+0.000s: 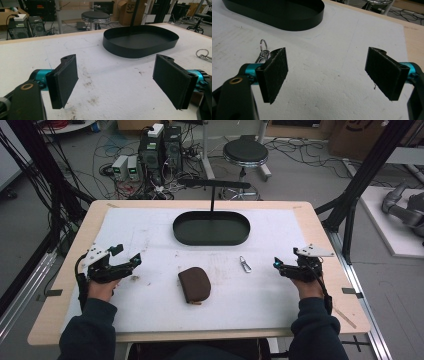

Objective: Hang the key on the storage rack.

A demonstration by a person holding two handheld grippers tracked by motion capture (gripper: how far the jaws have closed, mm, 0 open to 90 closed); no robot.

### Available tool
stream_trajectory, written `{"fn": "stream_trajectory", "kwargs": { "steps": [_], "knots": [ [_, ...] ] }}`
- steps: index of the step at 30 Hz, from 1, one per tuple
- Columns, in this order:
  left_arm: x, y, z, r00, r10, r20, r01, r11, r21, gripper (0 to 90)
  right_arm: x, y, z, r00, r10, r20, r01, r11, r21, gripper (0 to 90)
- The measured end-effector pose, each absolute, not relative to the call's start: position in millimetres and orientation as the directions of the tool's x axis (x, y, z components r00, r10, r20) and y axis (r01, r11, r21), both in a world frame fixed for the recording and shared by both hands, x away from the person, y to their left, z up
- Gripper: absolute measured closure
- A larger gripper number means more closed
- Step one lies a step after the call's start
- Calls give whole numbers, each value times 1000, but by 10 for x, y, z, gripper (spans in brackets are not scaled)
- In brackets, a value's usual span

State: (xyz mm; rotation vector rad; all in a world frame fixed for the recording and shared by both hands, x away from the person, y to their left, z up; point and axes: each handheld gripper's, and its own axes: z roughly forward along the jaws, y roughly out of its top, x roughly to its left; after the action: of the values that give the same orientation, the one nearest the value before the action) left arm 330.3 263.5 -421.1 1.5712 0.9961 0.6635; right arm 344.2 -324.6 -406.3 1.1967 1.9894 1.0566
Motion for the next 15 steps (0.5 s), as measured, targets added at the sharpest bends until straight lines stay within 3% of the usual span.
{"fn": "stream_trajectory", "kwargs": {
  "steps": [15],
  "knots": [
    [3335,2571,-4221,491,866,-95,255,-39,966,206,3371,-3258,-4068,-429,901,-66,432,268,861,187]
  ]
}}
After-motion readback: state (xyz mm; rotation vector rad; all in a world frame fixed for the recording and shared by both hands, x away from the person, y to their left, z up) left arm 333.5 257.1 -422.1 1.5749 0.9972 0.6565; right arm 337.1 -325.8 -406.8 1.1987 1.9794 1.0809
